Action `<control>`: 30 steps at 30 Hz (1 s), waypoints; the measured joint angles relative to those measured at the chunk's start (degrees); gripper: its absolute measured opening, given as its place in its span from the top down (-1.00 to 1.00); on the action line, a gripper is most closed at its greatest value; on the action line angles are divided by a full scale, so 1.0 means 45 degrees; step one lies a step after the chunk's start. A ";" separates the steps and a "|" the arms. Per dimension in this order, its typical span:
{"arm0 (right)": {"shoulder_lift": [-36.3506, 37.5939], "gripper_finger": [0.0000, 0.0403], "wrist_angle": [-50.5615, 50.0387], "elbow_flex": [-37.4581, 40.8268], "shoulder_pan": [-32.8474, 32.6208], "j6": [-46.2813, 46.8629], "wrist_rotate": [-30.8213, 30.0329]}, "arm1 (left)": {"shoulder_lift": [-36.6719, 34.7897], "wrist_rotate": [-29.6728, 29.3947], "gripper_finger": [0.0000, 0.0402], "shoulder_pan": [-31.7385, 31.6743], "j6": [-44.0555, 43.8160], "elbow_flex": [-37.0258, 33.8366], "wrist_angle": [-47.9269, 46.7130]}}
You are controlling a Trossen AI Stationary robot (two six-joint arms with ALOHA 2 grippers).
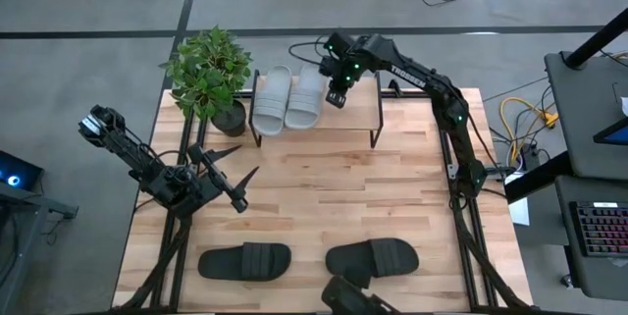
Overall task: Pick and place slides into the shelf
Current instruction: Put the grey slipper on the shelf
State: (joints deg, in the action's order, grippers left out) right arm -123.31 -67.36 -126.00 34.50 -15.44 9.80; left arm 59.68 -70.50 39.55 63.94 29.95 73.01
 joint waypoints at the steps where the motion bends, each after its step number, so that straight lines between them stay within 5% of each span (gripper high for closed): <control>1: 0.0000 0.94 0.0185 0.0115 0.0000 0.0033 0.0000 | -0.0013 0.0002 -0.41 0.0000 0.0000 0.0000 0.0000; 30: -0.0058 0.94 0.3100 0.1177 0.0058 -0.0583 0.0155 | -0.0058 0.0063 -0.41 0.0000 -0.0019 0.0000 0.0000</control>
State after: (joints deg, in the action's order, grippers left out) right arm -123.57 -53.41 -120.70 34.76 -18.07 10.50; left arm 59.42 -70.22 39.55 63.86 29.95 73.01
